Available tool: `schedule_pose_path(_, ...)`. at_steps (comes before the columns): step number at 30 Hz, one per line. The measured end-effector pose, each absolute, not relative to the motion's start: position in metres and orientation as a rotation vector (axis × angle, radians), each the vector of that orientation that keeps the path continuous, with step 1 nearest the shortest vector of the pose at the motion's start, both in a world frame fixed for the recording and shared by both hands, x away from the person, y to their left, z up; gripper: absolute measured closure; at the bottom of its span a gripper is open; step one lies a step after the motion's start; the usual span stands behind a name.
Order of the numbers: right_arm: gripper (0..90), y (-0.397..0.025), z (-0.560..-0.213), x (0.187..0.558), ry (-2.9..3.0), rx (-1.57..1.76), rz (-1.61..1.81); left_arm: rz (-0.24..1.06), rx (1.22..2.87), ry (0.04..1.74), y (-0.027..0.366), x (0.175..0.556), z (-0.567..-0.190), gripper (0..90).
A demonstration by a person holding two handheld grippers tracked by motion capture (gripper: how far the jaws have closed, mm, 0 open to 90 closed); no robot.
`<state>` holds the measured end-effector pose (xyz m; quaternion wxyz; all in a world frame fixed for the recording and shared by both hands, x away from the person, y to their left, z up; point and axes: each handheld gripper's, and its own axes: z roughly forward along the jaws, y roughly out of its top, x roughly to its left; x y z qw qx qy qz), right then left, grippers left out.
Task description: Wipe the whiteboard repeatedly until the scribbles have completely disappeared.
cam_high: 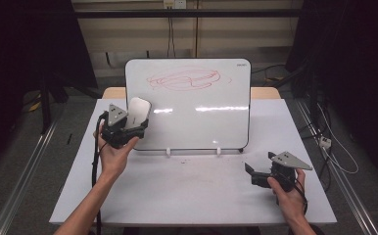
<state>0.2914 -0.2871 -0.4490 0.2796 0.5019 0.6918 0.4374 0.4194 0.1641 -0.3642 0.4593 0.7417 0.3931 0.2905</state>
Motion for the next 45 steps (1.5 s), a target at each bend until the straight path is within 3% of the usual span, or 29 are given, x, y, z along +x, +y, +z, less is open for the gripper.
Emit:
schedule_pose_path(28, 5.1, -0.288, -0.449, 0.29, 1.858, 1.337, 1.181, 0.889, 1.833, 0.871, 0.141, 0.448, -0.308, 30.7)
schedule_pose_path(45, 5.1, -0.289, -0.449, 0.29, 1.861, 1.336, 1.181, 0.971, 1.832, 0.925, 0.139, 0.483, -0.303, 30.7)
